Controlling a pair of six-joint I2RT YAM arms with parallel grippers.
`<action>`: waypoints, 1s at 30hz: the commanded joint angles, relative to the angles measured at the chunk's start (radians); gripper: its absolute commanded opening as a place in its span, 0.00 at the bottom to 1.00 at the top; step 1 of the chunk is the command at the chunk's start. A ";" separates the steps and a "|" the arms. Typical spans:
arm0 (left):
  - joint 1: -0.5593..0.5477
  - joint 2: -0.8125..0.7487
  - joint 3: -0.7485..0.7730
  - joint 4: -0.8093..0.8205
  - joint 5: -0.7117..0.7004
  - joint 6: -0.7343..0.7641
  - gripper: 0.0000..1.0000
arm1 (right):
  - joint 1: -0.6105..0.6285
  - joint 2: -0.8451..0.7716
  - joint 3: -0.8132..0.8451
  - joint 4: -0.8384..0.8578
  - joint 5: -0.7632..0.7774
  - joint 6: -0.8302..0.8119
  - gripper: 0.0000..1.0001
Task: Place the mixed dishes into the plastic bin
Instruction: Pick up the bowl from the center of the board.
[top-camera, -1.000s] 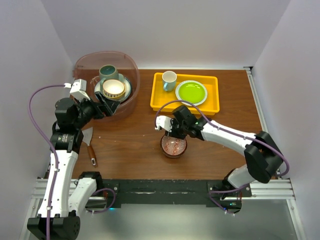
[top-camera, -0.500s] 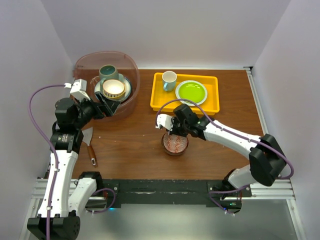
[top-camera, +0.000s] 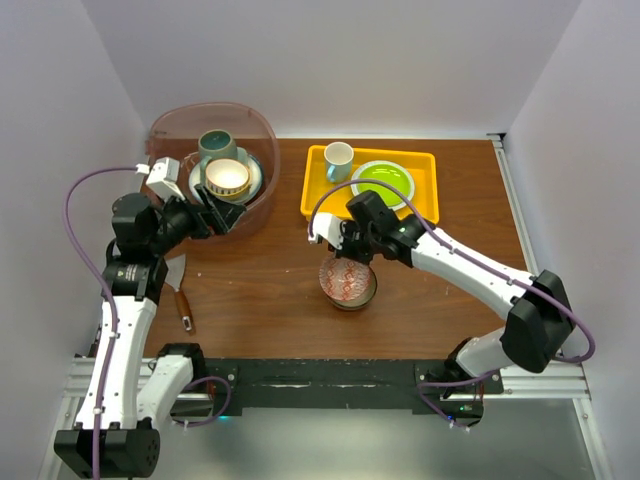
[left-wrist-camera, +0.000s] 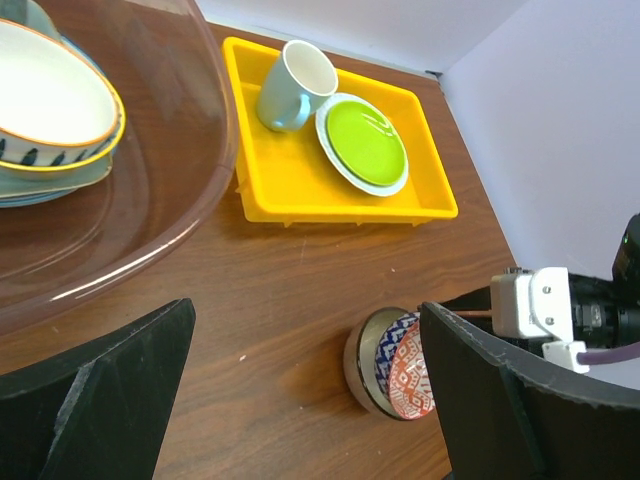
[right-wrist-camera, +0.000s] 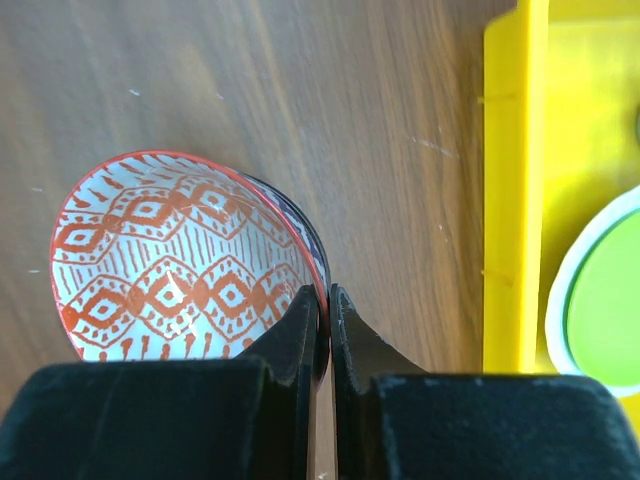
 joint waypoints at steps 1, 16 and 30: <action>0.005 0.014 -0.004 0.054 0.090 0.003 1.00 | -0.015 -0.037 0.088 -0.068 -0.137 0.029 0.00; -0.053 0.045 -0.027 0.075 0.172 -0.012 1.00 | -0.148 -0.031 0.121 -0.086 -0.427 0.178 0.00; -0.323 0.149 -0.005 0.077 0.009 -0.026 1.00 | -0.217 -0.039 0.094 -0.048 -0.496 0.248 0.00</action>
